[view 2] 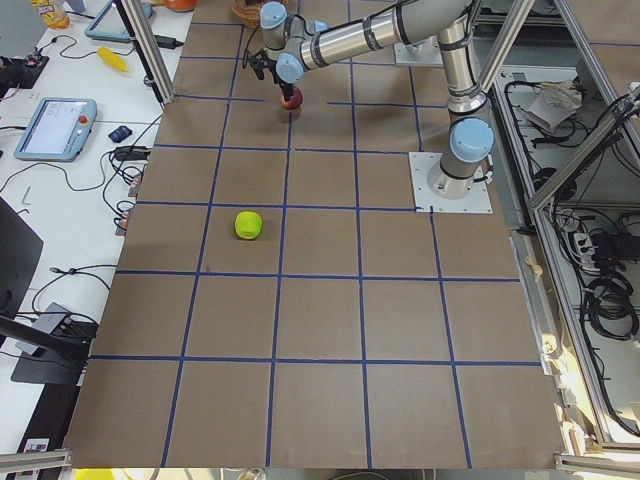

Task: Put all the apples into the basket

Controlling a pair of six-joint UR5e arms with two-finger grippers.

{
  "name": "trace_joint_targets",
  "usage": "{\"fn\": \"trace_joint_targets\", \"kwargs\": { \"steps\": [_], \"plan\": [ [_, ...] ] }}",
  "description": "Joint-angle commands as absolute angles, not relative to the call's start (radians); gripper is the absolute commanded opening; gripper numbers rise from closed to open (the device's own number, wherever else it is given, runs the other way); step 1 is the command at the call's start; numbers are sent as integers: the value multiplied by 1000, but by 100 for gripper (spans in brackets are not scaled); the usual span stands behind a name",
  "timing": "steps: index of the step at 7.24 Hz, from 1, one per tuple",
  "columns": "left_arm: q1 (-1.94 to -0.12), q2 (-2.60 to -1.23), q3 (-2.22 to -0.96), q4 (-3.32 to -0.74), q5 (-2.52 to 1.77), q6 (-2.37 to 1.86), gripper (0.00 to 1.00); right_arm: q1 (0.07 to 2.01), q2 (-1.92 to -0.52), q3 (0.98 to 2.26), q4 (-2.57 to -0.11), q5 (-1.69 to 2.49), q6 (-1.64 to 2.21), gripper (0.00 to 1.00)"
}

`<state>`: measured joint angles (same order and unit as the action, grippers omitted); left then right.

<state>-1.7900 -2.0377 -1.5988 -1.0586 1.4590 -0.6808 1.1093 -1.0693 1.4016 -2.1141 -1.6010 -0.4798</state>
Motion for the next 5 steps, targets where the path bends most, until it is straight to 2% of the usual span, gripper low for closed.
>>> {"fn": "trace_joint_targets", "kwargs": {
  "steps": [1, 3, 5],
  "plan": [
    [-1666, -1974, -1606, -1164, 1497, -431, 100, 1312, -1172, 1408, -1936, -1574, -265, 100],
    [-1522, -1918, -1615, -1303, 1548, -145, 100, 1512, -1173, 1408, -1905, -1574, -186, 100],
    [-1360, -1913, -1620, -1315, 1618, 127, 100, 1735, -1146, 1433, -1902, -1569, 13, 100]
  ]
}}
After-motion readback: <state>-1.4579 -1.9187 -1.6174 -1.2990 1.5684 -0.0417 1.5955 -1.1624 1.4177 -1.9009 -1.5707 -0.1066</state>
